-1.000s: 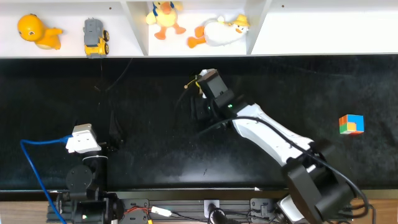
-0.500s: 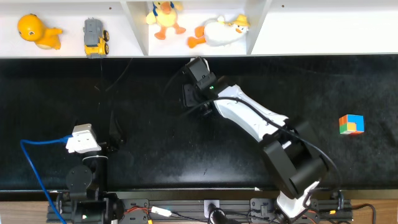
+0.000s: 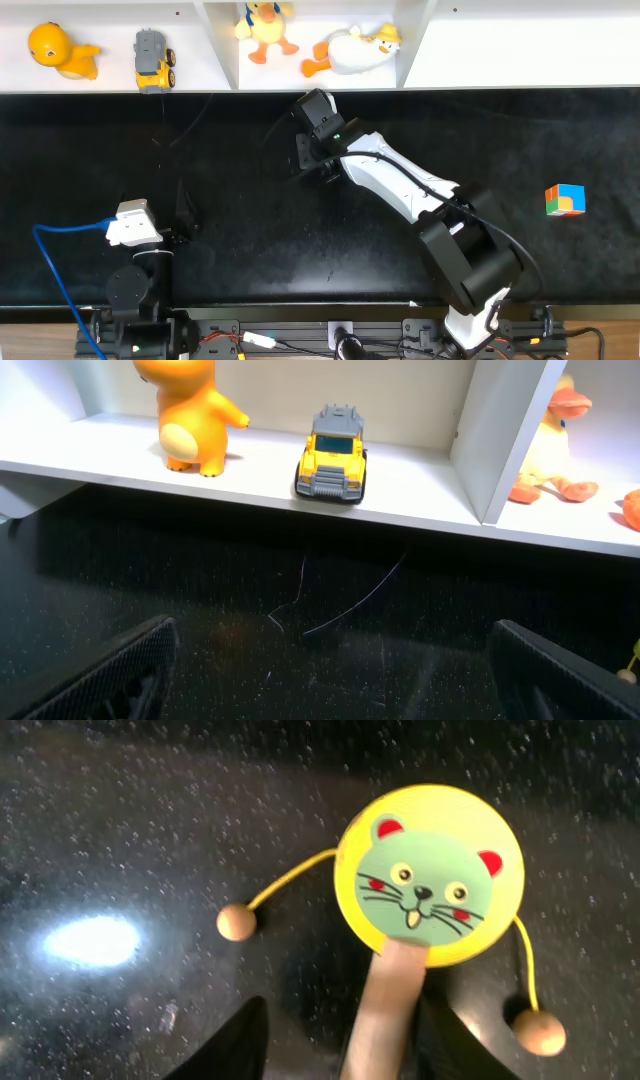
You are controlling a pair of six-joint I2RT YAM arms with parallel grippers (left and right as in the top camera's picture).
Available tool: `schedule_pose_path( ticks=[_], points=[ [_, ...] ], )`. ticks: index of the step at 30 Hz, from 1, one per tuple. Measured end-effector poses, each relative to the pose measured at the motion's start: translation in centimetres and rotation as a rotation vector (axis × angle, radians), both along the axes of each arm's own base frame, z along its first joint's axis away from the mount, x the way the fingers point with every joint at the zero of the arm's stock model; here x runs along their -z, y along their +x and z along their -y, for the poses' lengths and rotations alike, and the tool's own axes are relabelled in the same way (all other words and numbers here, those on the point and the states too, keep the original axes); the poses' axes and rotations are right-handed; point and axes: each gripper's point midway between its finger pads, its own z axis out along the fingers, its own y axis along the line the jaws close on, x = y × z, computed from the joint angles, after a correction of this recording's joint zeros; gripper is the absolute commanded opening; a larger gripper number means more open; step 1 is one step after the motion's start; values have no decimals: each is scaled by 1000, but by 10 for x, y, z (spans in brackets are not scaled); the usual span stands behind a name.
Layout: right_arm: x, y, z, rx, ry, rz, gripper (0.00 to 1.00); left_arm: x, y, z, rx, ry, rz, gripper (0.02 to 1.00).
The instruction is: Store Toys
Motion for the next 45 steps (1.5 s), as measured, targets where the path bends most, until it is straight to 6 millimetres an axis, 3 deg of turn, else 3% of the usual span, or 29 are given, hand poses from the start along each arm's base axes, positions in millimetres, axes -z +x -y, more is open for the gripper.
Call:
schedule_pose_path(
  ticks=[18,28,40,45],
  points=[
    [3,-8,16,3,-58,-50,207,0,0,0,0,0,0,998],
    [4,-8,20,-4,-70,-55,71,0,0,0,0,0,0,998],
    [4,-12,21,-6,-75,-73,45,0,0,0,0,0,0,998],
    [3,-27,27,-14,-104,-153,47,0,0,0,0,0,0,996]
  ],
)
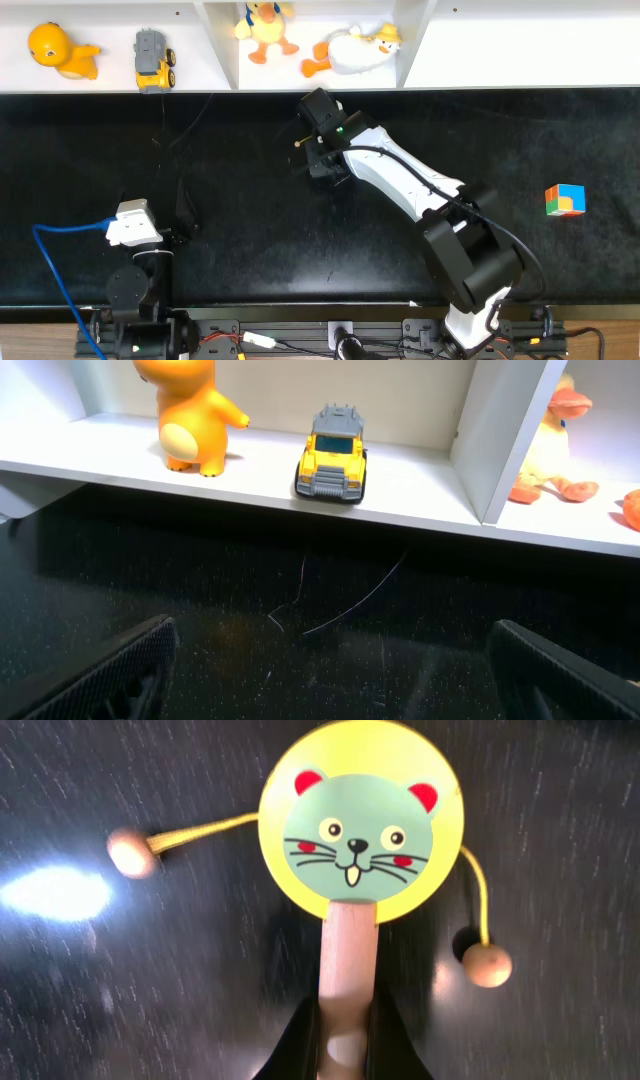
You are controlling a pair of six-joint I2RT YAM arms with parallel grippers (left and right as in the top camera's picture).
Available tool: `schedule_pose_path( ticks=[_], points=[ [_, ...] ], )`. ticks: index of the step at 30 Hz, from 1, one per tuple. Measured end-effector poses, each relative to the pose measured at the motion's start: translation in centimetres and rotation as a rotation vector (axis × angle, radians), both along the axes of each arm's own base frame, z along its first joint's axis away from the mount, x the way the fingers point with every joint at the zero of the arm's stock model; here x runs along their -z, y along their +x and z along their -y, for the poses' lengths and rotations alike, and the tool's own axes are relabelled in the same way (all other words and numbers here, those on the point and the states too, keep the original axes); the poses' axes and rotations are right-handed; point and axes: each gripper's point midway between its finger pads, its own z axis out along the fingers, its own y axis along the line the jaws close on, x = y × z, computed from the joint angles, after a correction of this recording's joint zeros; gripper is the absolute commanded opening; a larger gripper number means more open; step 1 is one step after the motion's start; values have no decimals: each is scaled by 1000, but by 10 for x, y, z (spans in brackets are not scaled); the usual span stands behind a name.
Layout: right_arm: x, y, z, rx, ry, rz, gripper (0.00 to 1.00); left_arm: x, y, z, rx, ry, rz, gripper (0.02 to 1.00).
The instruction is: Store Toys
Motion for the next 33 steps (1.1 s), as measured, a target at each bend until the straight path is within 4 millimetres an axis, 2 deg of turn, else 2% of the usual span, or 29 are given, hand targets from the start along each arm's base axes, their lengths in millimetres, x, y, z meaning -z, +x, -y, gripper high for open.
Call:
schedule_pose_path(
  ticks=[4,8,14,16,19,22,27,33],
  points=[
    [-7,-12,4,-5,-29,-61,45,0,0,0,0,0,0,998],
    [-25,-23,-6,-39,-22,-52,45,0,0,0,0,0,0,998],
    [-82,-60,-23,-92,17,9,45,0,0,0,0,0,0,998],
    [-100,-75,-22,-93,23,16,45,0,0,0,0,0,0,998],
    [-117,-94,-10,-57,12,1,45,0,0,0,0,0,0,998],
    [-129,-100,-1,-6,24,10,45,0,0,0,0,0,0,998],
    [-134,-114,19,61,43,21,45,0,0,0,0,0,0,998],
    [-138,-125,61,181,68,46,45,0,0,0,0,0,0,998]
  ],
)
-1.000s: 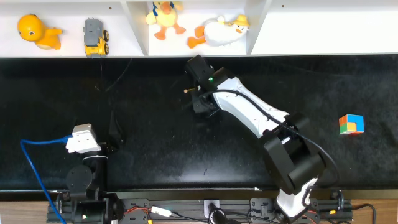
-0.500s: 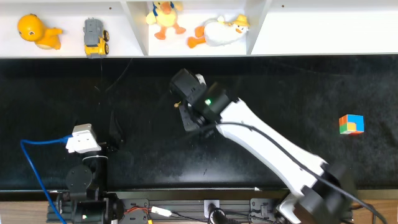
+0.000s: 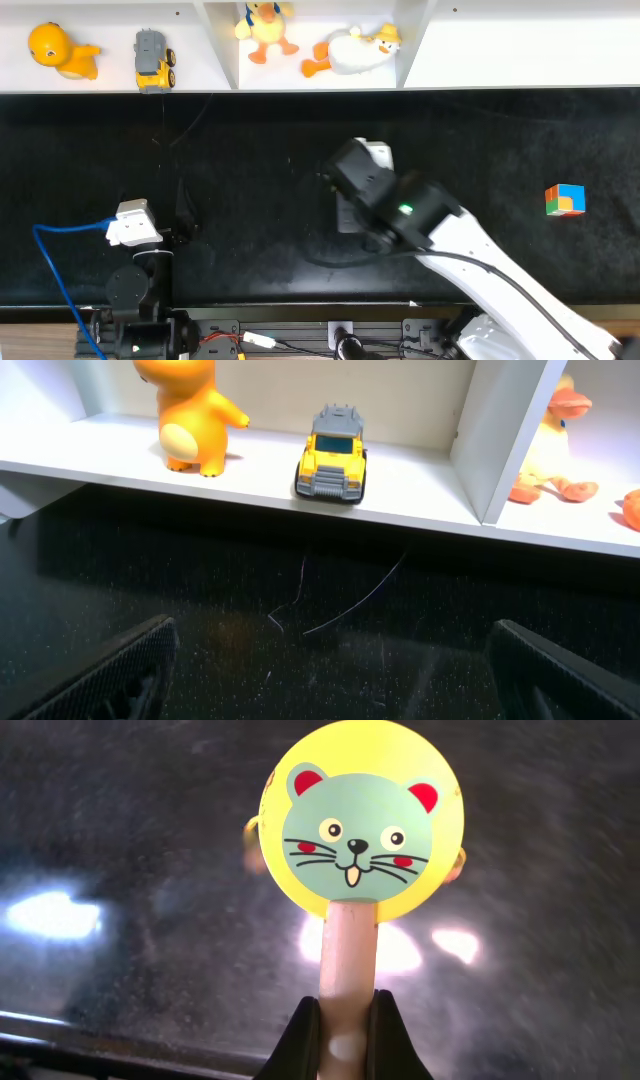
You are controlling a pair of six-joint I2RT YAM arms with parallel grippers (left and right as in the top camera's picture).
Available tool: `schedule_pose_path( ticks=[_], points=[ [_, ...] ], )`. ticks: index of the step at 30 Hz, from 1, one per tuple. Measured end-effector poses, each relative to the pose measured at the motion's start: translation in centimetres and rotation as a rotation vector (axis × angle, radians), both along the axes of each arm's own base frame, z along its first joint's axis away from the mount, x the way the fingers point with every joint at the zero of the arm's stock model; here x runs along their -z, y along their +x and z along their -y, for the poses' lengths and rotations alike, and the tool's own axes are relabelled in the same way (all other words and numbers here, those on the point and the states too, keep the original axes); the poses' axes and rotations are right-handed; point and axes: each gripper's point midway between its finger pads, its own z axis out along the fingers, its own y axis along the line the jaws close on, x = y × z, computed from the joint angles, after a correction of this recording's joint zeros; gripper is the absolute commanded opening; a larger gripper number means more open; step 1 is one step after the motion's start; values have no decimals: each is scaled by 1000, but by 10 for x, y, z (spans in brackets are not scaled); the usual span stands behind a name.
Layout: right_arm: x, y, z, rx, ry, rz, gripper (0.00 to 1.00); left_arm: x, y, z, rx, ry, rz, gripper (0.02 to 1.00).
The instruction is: Store Toys
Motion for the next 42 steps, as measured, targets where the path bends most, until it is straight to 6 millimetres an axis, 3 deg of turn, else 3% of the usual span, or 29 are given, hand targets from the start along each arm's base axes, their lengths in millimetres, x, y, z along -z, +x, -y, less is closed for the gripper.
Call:
schedule_pose_path(
  ticks=[6,11,20,26,32,42],
  points=[
    [2,8,49,182,-11,-15,45,0,0,0,0,0,0,998],
    [1,31,84,331,-20,17,47,0,0,0,0,0,0,998],
    [-9,74,129,420,-51,155,45,0,0,0,0,0,0,998],
    [1,94,160,446,-102,159,47,0,0,0,0,0,0,998],
    [15,121,168,373,-83,165,45,0,0,0,0,0,0,998],
    [19,152,155,147,-43,244,47,0,0,0,0,0,0,996]
  ],
)
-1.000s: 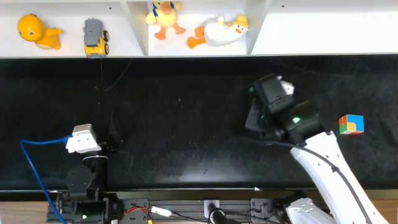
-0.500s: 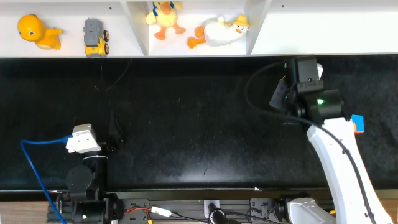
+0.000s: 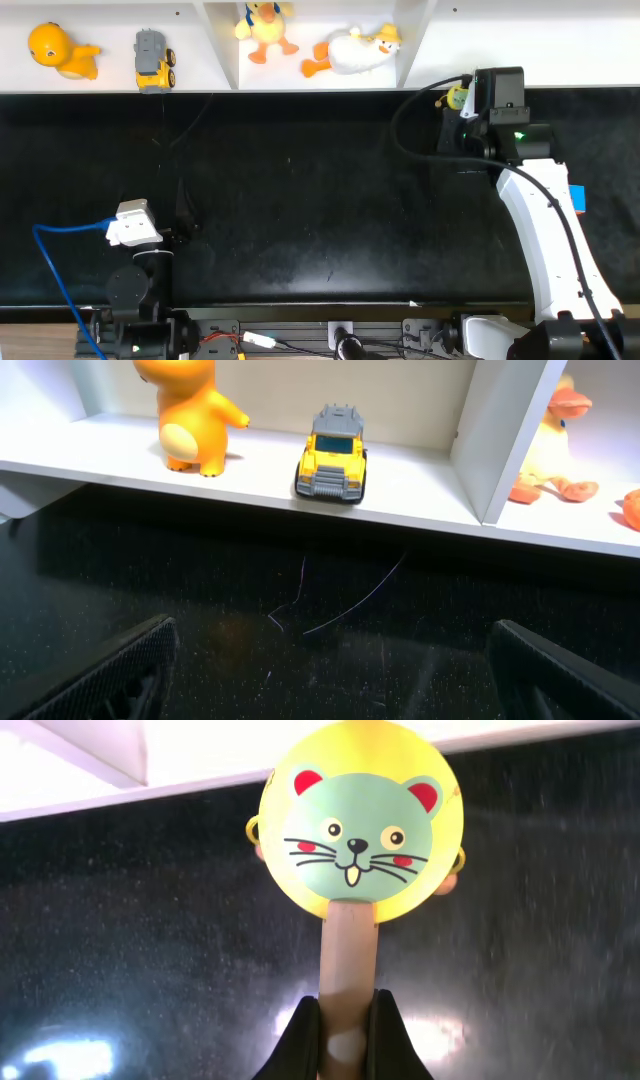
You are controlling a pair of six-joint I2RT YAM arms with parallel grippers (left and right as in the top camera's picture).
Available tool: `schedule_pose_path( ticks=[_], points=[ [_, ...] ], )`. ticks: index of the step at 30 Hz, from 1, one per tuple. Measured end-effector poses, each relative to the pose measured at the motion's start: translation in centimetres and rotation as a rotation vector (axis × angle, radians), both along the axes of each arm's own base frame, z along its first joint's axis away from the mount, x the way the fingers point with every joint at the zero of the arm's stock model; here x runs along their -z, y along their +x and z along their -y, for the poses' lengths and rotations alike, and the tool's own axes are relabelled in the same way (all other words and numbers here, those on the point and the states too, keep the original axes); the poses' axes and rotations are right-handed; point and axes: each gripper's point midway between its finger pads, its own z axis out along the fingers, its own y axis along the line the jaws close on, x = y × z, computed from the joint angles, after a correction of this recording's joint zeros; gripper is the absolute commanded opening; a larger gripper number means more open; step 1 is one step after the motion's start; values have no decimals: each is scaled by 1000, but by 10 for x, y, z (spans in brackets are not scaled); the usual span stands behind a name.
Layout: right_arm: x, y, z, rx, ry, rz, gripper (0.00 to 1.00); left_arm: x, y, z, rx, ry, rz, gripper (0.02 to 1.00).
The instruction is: Store Toys
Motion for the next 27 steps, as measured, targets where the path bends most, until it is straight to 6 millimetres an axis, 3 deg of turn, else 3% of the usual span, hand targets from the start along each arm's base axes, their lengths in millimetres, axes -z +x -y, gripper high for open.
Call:
schedule_pose_path(
  ticks=[15,22,27],
  points=[
    [14,37,3,-135,-102,76,49,0,0,0,0,0,0,998],
    [4,54,4,-139,-114,156,45,0,0,0,0,0,0,998],
    [-4,64,17,-106,-120,203,47,0,0,0,0,0,0,996]
  ],
)
